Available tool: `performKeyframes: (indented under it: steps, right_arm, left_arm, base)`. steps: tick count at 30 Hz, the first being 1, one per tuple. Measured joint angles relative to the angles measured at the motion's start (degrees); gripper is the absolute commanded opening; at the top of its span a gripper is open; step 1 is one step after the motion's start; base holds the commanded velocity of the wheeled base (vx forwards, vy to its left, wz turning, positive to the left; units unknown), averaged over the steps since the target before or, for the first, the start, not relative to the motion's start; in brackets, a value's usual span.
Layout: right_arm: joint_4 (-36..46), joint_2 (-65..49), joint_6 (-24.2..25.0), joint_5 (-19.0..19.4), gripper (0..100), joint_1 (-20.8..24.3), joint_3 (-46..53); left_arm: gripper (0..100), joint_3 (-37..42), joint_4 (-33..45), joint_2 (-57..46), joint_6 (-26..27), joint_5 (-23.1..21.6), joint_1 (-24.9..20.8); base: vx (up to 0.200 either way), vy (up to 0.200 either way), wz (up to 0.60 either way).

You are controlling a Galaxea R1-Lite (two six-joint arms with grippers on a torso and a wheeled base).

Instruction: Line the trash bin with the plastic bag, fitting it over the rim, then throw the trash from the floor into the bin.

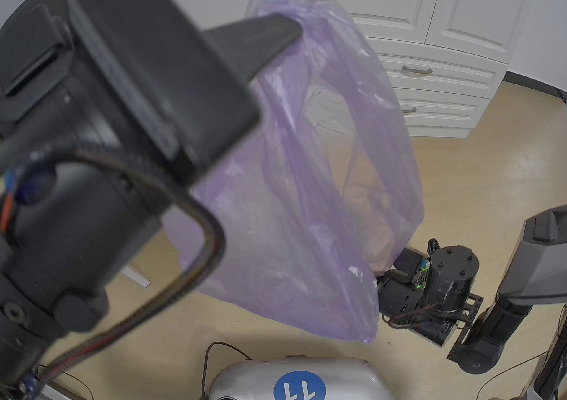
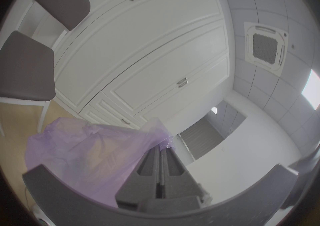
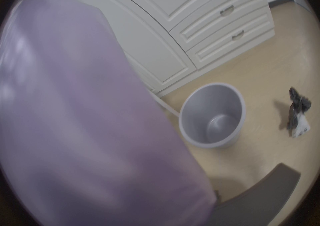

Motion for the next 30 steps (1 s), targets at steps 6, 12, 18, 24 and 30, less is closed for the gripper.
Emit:
performKeyframes:
  steps: [6, 12, 18, 24, 30]
  right_arm:
    - [5.64, -3.32, -2.46, 0.00, 0, -5.49, -2.21]
    - [23.37, -10.34, -2.51, 0.02, 0, -9.29, -6.06]
    - [41.23, -18.55, -2.16, 0.10, 0, -12.53, -11.36]
    - [53.43, -25.61, -0.40, 0.16, 0, -15.07, -17.44]
    - [57.26, -29.31, 1.12, 0.40, 0, -16.09, -20.89]
  left_arm:
    - [0, 2.33, 5.49, 0.11, 2.57, -3.29, 3.33]
    - [0, 3.89, 7.97, 0.80, 3.28, -8.41, 8.20]
    - [0, 4.85, 8.85, 3.52, 3.58, -11.93, 13.99]
    - [0, 4.91, 8.19, 9.53, 3.96, -13.25, 19.76]
    - [0, 3.64, 3.21, 17.14, 4.05, -13.71, 23.78]
  base:
    - [0.000, 0.000, 0.00]
    - [0.000, 0.000, 0.00]
    - [0.000, 0.000, 0.00]
    - [0.000, 0.000, 0.00]
    - [0.000, 0.000, 0.00]
